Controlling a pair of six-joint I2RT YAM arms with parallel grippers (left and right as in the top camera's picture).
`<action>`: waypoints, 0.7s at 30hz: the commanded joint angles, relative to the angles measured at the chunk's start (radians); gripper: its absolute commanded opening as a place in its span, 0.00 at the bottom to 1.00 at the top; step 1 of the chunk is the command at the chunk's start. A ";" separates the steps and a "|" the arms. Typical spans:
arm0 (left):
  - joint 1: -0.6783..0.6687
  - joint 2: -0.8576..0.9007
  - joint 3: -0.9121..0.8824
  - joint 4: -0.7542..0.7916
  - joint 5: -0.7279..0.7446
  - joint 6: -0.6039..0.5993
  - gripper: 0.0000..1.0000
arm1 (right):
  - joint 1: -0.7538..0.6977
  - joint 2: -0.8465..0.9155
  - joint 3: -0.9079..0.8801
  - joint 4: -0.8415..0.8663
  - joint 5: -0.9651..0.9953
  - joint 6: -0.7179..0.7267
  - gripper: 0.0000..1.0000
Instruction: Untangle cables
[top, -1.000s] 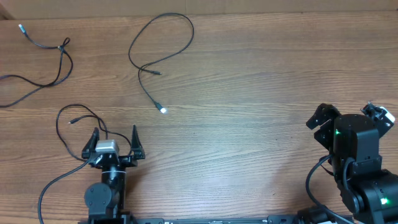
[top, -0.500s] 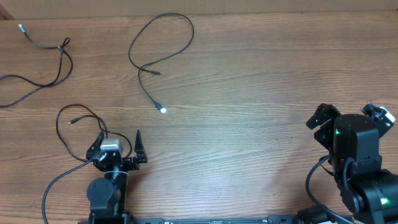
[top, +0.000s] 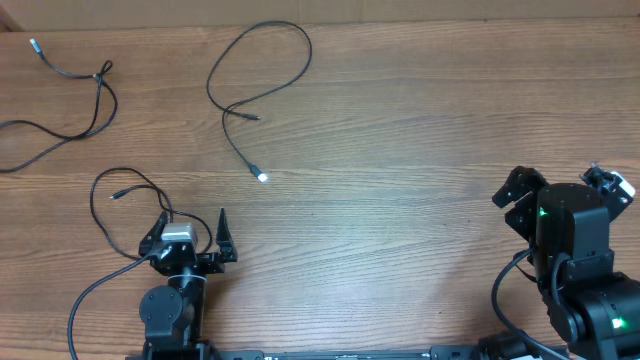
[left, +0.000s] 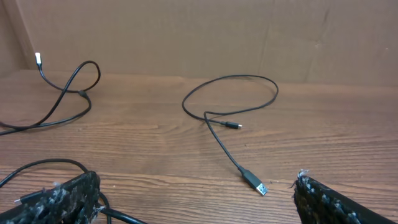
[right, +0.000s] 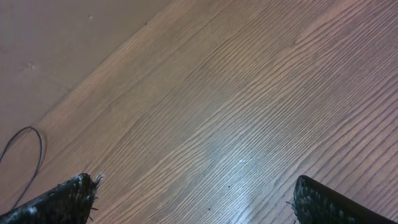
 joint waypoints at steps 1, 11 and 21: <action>0.005 -0.001 -0.003 -0.001 0.012 0.012 0.99 | 0.003 -0.007 -0.001 -0.002 0.021 -0.006 1.00; 0.005 -0.001 -0.003 -0.001 0.012 0.012 1.00 | -0.113 -0.155 -0.232 0.318 -0.160 -0.163 1.00; 0.005 -0.001 -0.003 -0.001 0.012 0.012 0.99 | -0.205 -0.505 -0.640 0.829 -0.325 -0.370 1.00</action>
